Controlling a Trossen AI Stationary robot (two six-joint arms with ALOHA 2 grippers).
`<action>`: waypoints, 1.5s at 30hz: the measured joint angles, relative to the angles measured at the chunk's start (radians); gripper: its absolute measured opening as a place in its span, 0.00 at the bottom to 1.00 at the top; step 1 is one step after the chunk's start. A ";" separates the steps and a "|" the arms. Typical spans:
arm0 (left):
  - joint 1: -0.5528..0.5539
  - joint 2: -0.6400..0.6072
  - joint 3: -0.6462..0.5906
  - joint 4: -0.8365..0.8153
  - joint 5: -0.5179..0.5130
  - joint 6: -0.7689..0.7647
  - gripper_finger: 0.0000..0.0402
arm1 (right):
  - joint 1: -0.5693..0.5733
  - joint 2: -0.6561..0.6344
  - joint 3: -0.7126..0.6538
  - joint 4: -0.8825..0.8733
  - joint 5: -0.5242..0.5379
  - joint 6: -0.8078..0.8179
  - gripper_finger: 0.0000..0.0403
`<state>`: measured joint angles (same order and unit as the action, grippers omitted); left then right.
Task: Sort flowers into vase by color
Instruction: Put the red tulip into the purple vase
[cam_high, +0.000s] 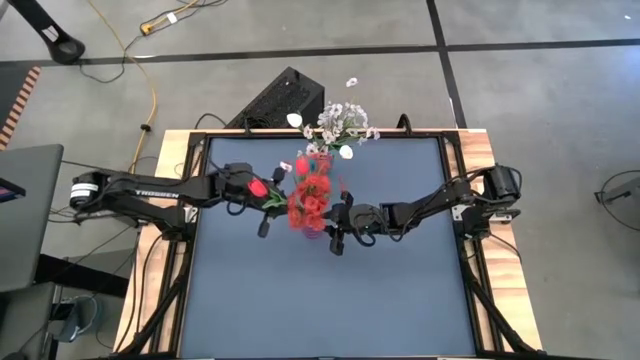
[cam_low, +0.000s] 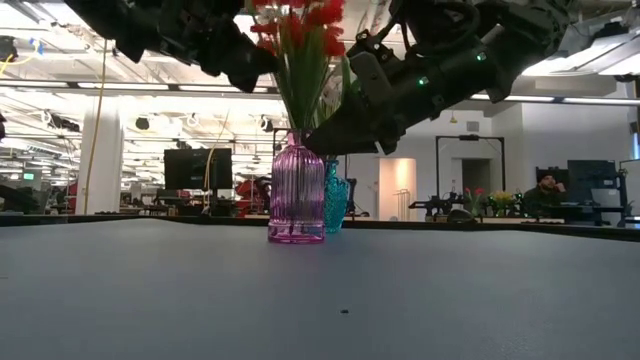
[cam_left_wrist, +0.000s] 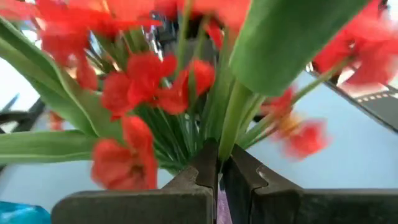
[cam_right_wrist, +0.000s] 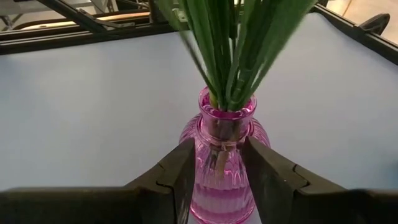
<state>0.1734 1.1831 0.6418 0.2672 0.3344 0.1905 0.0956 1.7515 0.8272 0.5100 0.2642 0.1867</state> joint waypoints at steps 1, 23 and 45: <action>-0.002 0.010 0.000 -0.001 -0.002 0.000 0.00 | 0.000 0.000 0.000 0.000 0.000 0.000 0.41; -0.002 0.097 -0.002 0.027 -0.007 -0.056 0.09 | 0.000 0.002 0.000 -0.002 0.001 0.008 0.41; -0.002 -0.055 -0.002 -0.179 -0.051 0.023 0.42 | 0.000 0.002 0.000 -0.002 0.000 0.020 0.41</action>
<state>0.1719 1.1282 0.6403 0.0879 0.2833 0.2139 0.0956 1.7531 0.8268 0.5079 0.2646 0.2063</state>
